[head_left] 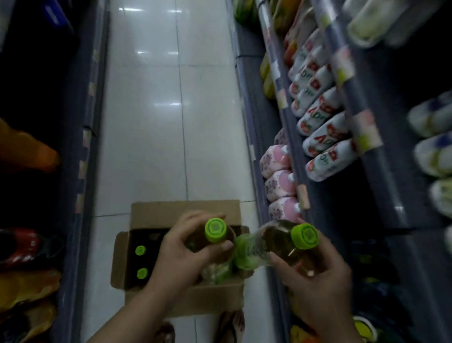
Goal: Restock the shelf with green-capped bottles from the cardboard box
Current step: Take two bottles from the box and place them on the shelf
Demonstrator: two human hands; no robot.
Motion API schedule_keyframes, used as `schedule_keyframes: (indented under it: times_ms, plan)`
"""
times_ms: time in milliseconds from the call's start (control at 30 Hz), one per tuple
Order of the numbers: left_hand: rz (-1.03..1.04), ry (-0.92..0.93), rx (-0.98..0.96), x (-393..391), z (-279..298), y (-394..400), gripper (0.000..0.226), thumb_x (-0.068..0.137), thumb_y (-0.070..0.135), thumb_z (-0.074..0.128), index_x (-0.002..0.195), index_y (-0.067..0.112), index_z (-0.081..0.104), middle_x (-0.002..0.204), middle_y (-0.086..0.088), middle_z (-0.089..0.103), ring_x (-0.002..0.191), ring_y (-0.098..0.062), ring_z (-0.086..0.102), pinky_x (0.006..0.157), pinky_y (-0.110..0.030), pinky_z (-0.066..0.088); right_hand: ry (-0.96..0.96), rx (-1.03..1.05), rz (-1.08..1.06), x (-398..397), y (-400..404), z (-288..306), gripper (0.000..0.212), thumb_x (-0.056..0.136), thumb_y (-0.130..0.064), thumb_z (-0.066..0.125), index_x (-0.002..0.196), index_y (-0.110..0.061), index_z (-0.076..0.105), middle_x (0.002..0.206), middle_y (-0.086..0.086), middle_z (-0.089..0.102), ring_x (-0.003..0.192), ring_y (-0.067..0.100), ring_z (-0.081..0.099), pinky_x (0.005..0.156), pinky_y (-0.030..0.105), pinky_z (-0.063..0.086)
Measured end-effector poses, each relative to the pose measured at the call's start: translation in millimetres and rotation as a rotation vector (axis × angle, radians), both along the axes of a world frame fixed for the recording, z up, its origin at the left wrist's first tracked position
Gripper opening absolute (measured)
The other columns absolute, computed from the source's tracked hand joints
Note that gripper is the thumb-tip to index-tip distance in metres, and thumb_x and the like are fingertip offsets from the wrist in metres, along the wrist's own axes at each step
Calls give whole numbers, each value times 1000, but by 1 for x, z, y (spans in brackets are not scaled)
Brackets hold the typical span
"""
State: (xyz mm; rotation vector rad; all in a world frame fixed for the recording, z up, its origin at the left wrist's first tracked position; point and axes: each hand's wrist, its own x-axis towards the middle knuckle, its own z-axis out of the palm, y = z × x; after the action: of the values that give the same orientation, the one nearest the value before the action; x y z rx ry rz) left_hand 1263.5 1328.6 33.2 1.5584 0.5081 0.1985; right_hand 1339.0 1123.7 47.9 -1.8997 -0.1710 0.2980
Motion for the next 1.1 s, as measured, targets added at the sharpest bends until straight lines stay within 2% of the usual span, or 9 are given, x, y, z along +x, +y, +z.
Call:
schedule_keyframes:
  times_ms: [233, 367, 433, 533, 633, 767, 867, 1000, 1100]
  plan:
    - [-204, -192, -59, 2, 171, -15, 22, 71, 35, 71, 91, 26, 74, 93, 8, 69, 89, -1, 64, 78, -14, 48, -246, -15, -169, -49, -24, 194, 44, 62, -58, 80, 104, -50, 68, 97, -26, 72, 87, -5, 69, 72, 12, 53]
    - [-370, -254, -100, -1, 262, -37, 22, 74, 48, 65, 89, 34, 73, 87, 10, 69, 82, 0, 65, 73, -15, 51, -375, -23, -281, -97, -54, 279, 42, 61, -32, 87, 95, -51, 70, 89, -30, 72, 81, -11, 67, 71, 5, 49]
    - [-471, -285, -114, -2, 300, -57, 26, 72, 57, 66, 89, 38, 72, 87, 7, 70, 84, -7, 66, 75, -25, 54, -395, -21, -348, -125, -73, 315, 46, 59, -27, 89, 95, -50, 71, 91, -27, 73, 84, -9, 67, 74, 7, 49]
    - [-674, -342, -121, -8, 351, -96, 47, 69, 65, 67, 98, 29, 72, 91, 0, 72, 90, -20, 68, 82, -48, 56, -468, -53, -472, -170, -104, 361, 45, 58, -39, 83, 102, -43, 71, 96, -19, 75, 87, -1, 70, 77, 12, 51]
    - [-880, -422, -103, -18, 397, -144, 34, 73, 60, 66, 96, 36, 72, 87, 8, 73, 83, -7, 68, 75, -30, 56, -499, -65, -623, -217, -137, 397, 47, 60, -53, 82, 104, -41, 71, 97, -15, 75, 89, 4, 71, 77, 18, 54]
    - [-1137, -460, -115, -41, 443, -217, 26, 72, 60, 67, 92, 45, 71, 93, 9, 73, 87, -6, 68, 76, -23, 55, -546, -168, -842, -276, -178, 428, 43, 60, -61, 78, 101, -52, 68, 95, -23, 73, 88, -2, 70, 71, 12, 52]
    - [-1297, -503, -154, -69, 460, -273, 13, 76, 53, 64, 88, 52, 70, 93, 24, 71, 88, 8, 64, 73, -9, 50, -570, -227, -978, -320, -207, 443, 42, 60, -66, 75, 100, -59, 65, 95, -31, 70, 89, -8, 67, 70, 6, 49]
    - [-1433, -498, -201, -112, 469, -341, 19, 76, 49, 63, 91, 42, 73, 96, 20, 72, 89, 10, 63, 74, -4, 45, -582, -231, -1122, -375, -249, 452, 46, 59, -67, 76, 102, -53, 67, 96, -22, 73, 83, -4, 69, 69, 11, 51]
    - [-1497, -481, -238, -146, 472, -388, 26, 74, 54, 61, 93, 39, 72, 95, 18, 71, 87, 10, 63, 73, -5, 46, -604, -269, -1189, -410, -281, 458, 44, 62, -58, 77, 105, -52, 67, 97, -25, 73, 91, -4, 69, 71, 9, 51]
